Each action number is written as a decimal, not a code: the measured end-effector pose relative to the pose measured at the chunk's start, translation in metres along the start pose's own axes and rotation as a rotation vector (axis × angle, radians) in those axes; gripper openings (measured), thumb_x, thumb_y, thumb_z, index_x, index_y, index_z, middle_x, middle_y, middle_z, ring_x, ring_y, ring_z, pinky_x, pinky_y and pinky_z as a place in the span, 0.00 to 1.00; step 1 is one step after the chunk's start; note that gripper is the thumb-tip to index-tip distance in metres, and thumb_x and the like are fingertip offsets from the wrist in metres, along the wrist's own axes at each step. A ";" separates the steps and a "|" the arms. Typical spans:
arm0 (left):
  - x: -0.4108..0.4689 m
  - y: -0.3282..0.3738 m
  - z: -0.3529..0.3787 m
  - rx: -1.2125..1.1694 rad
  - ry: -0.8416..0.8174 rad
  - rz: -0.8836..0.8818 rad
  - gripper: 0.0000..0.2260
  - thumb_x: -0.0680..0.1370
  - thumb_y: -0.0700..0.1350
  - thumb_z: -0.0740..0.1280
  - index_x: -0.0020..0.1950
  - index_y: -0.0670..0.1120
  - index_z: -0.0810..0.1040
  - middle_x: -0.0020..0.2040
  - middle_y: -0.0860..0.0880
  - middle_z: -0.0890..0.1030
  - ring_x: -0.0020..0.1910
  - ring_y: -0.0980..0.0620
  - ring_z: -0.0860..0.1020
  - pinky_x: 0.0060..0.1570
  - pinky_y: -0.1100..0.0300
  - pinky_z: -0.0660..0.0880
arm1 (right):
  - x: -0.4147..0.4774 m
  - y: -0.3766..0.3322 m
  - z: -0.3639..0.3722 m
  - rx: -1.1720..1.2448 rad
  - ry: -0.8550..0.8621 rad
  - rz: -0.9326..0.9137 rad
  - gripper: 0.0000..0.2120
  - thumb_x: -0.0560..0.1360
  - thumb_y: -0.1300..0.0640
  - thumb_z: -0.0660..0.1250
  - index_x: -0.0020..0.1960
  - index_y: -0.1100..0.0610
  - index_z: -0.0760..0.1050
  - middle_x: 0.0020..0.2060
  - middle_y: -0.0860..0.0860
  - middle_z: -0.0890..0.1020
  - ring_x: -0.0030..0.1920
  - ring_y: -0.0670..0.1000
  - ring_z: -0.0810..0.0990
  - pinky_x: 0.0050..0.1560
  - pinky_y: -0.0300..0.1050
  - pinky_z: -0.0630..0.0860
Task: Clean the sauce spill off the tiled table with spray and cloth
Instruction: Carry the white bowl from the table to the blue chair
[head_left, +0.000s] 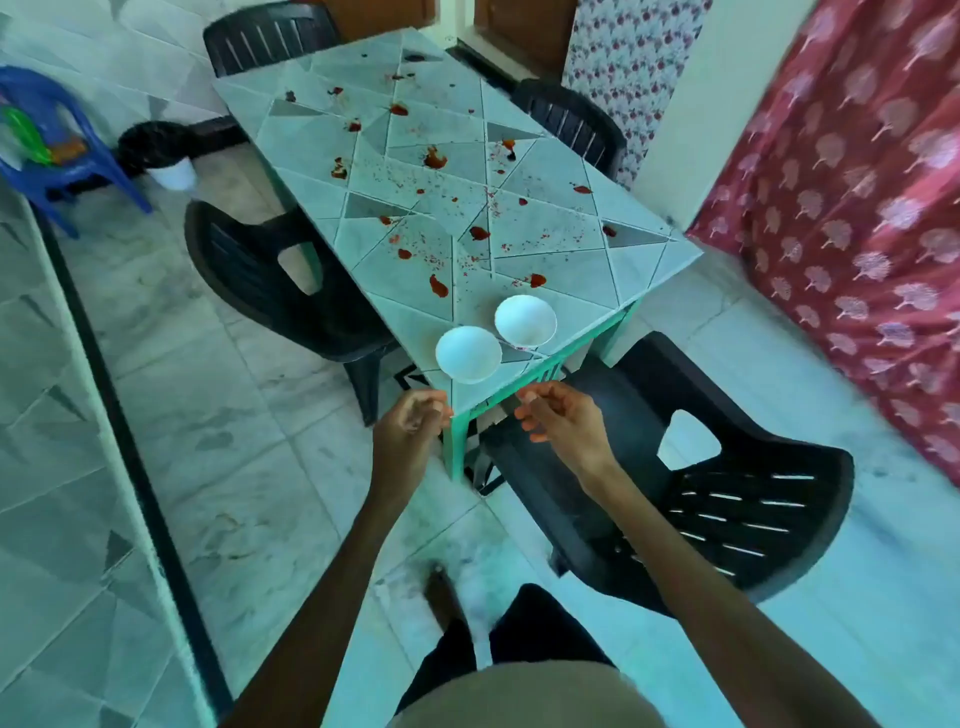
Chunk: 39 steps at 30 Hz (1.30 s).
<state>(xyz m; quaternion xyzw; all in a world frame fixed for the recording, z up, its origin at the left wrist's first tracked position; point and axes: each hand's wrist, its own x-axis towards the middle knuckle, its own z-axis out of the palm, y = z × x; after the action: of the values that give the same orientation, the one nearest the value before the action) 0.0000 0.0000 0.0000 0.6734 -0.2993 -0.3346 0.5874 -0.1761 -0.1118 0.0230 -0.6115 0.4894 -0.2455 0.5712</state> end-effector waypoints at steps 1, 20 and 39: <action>0.008 0.000 0.000 0.014 0.010 -0.016 0.11 0.75 0.50 0.66 0.53 0.45 0.81 0.43 0.51 0.85 0.45 0.52 0.83 0.50 0.55 0.80 | 0.009 0.001 0.002 -0.024 0.042 0.027 0.07 0.80 0.57 0.67 0.50 0.61 0.81 0.36 0.49 0.85 0.34 0.46 0.82 0.39 0.44 0.82; 0.140 -0.044 0.039 0.284 0.163 -0.375 0.09 0.76 0.40 0.69 0.55 0.45 0.76 0.50 0.43 0.82 0.43 0.46 0.83 0.39 0.55 0.82 | 0.215 0.038 -0.013 -0.256 0.334 0.346 0.10 0.76 0.60 0.70 0.56 0.62 0.80 0.36 0.54 0.83 0.28 0.48 0.82 0.43 0.52 0.85; 0.156 -0.053 0.031 -0.043 0.165 -0.567 0.09 0.75 0.34 0.71 0.55 0.38 0.79 0.50 0.40 0.81 0.48 0.43 0.82 0.51 0.46 0.81 | 0.191 0.021 0.032 -0.310 -0.040 0.197 0.08 0.75 0.61 0.73 0.52 0.63 0.82 0.29 0.51 0.83 0.26 0.48 0.82 0.34 0.51 0.84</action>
<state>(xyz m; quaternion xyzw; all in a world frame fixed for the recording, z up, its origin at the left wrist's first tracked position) 0.0689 -0.1352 -0.0708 0.7425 -0.0430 -0.4357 0.5069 -0.0790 -0.2627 -0.0535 -0.6459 0.5677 -0.0978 0.5010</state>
